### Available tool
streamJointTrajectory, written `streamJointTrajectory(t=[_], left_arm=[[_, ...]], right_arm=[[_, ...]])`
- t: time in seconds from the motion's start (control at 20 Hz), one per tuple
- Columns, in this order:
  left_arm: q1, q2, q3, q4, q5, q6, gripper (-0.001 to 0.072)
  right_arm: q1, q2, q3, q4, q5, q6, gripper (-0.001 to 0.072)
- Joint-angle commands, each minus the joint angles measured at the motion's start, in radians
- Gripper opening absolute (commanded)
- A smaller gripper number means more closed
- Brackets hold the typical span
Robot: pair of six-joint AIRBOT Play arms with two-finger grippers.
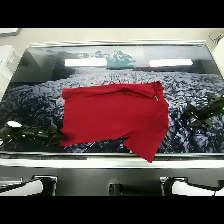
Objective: Fold the clothes and pants, and hang the long-sleeved shirts on hangers.
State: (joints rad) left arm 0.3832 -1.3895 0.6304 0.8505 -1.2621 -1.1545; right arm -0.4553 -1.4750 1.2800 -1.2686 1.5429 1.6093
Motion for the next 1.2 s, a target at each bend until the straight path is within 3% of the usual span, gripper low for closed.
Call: streamJointTrajectory(t=[0.0, 0.15, 0.45, 0.55, 0.85, 1.05, 1.1, 1.15], left_arm=[[-0.023, 0.0, -0.002, -0.01, -0.056, 0.0, 0.032], [-0.023, 0.0, -0.002, -0.01, -0.049, 0.005, 0.0016], [-0.022, 0.0, -0.002, -0.01, -0.046, 0.029, 0.0019], [-0.021, 0.001, -0.002, -0.01, -0.051, 0.029, 0.0019], [-0.021, 0.001, -0.002, -0.011, -0.054, 0.017, 0.0019], [-0.021, 0.001, -0.002, -0.013, -0.054, 0.002, 0.0019], [-0.021, 0.001, -0.001, -0.013, -0.054, 0.003, 0.0019], [-0.021, 0.001, 0.0, -0.013, -0.055, 0.002, 0.0019]], right_arm=[[0.0, 0.001, 0.0, -0.001, 0.002, -0.004, 0.0522], [0.0, 0.001, 0.0, -0.004, -0.01, -0.006, 0.0522], [0.0, -0.013, -0.113, 0.008, -0.061, -0.072, 0.0505], [-0.003, -0.051, -0.18, 0.032, -0.09, -0.13, 0.0559], [0.006, -0.151, -0.195, 0.238, -0.136, -0.206, 0.0534], [0.101, -0.17, -0.196, 0.231, -0.147, -0.238, 0.0526], [0.124, -0.172, -0.196, 0.231, -0.163, -0.237, 0.0431], [0.139, -0.172, -0.195, 0.237, -0.171, -0.234, 0.0278]])
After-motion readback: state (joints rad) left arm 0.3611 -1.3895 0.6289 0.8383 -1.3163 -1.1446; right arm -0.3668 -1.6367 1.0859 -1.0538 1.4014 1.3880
